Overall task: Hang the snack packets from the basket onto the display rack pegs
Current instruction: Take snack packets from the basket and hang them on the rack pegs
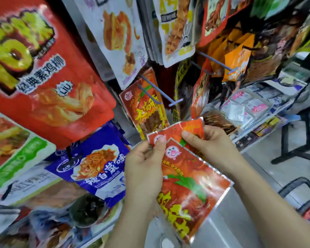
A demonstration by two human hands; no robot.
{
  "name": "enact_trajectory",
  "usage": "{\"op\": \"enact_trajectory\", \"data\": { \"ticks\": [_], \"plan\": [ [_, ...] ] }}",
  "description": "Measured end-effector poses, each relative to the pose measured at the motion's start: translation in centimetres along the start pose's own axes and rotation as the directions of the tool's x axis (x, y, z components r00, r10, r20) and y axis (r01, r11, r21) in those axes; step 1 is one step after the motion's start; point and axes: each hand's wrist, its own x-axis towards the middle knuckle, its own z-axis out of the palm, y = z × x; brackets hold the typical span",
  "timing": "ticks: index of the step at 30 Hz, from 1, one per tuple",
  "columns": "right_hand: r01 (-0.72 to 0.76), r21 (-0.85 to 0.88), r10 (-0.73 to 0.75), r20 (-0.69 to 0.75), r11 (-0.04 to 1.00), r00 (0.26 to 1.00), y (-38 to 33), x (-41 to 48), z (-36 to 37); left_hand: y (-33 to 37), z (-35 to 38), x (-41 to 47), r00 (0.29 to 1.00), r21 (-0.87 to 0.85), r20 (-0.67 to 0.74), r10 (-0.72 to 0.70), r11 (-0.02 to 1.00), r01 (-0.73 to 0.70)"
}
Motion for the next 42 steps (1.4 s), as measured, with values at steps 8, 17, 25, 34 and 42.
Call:
{"op": "enact_trajectory", "data": {
  "ticks": [8, 17, 25, 34, 42],
  "plan": [
    [-0.119, 0.117, 0.124, -0.039, 0.986, 0.991, -2.4, 4.0, 2.6, 1.0, -0.1, 4.0, 0.981, 0.059, -0.119, 0.152, 0.988, -0.146],
    [-0.163, 0.166, 0.167, -0.005, 0.972, 0.986, -2.8, 6.4, 2.4, 1.1, 0.7, 5.1, 0.961, 0.107, -0.17, 0.219, 0.973, -0.203],
    [-0.141, 0.124, 0.133, 0.072, 0.982, 0.988, -2.5, 7.1, 1.4, 0.4, 2.1, 4.9, 0.939, 0.104, -0.271, 0.213, 0.976, -0.191],
    [-0.117, 0.023, 0.113, 0.132, 0.993, 0.985, -2.5, 8.9, 1.0, 0.8, 2.8, 5.3, 0.929, 0.044, -0.33, 0.169, 0.985, -0.164],
    [-0.205, 0.072, 0.191, 0.164, 0.976, 0.968, -2.7, 8.4, -2.1, 0.3, 3.2, 6.4, 0.9, 0.005, -0.419, 0.119, 0.992, -0.129]
  ]
}}
